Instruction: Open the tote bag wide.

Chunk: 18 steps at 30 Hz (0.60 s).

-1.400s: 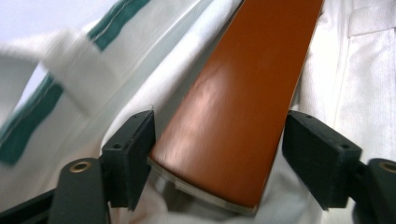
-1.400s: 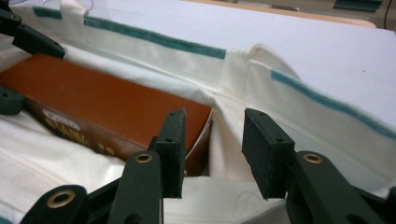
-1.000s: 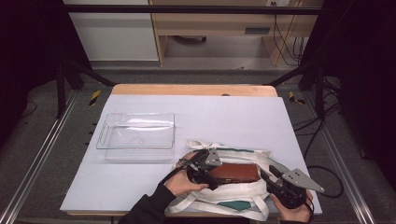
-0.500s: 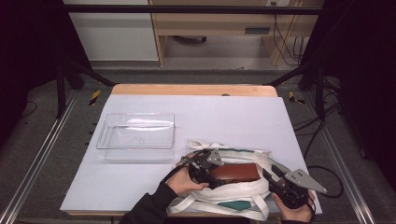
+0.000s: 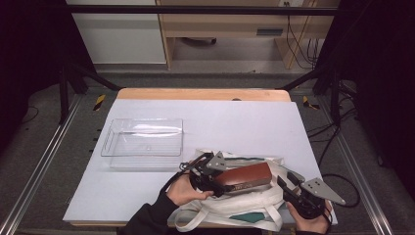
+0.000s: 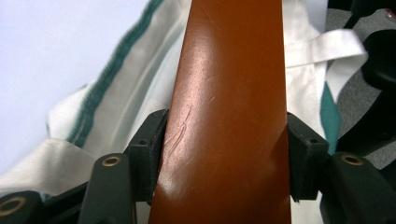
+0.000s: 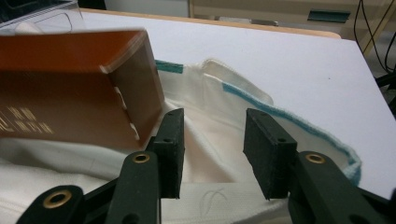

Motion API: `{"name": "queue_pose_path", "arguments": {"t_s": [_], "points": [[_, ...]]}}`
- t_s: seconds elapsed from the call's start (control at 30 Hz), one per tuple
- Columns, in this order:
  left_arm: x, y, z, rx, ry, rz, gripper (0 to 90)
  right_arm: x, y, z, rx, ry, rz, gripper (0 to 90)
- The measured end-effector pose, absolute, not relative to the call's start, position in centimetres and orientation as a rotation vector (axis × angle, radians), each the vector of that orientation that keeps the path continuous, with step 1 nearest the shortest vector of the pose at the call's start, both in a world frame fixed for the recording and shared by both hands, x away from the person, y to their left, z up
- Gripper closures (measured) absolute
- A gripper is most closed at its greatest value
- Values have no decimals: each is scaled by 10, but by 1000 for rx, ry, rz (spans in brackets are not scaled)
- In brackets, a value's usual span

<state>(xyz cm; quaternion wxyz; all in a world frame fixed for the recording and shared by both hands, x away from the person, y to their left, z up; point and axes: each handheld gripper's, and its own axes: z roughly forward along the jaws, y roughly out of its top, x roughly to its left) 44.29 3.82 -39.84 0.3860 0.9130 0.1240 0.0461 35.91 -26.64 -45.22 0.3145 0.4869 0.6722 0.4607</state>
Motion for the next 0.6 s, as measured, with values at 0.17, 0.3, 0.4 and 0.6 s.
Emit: {"name": "queue_pose_path", "arguments": {"t_s": [0.17, 0.3, 0.4, 0.6], "points": [[440, 48, -383, 2311, 312, 136, 418, 358, -267, -450, 1274, 1758, 1223, 562], [437, 55, -374, 2312, 307, 152, 421, 358, -266, -448, 1266, 1762, 1219, 536], [436, 59, -370, 2309, 307, 154, 423, 359, -264, -448, 1253, 1765, 1219, 514], [434, 75, -357, 2299, 321, 180, 427, 359, -260, -446, 1243, 1774, 1218, 503]]}}
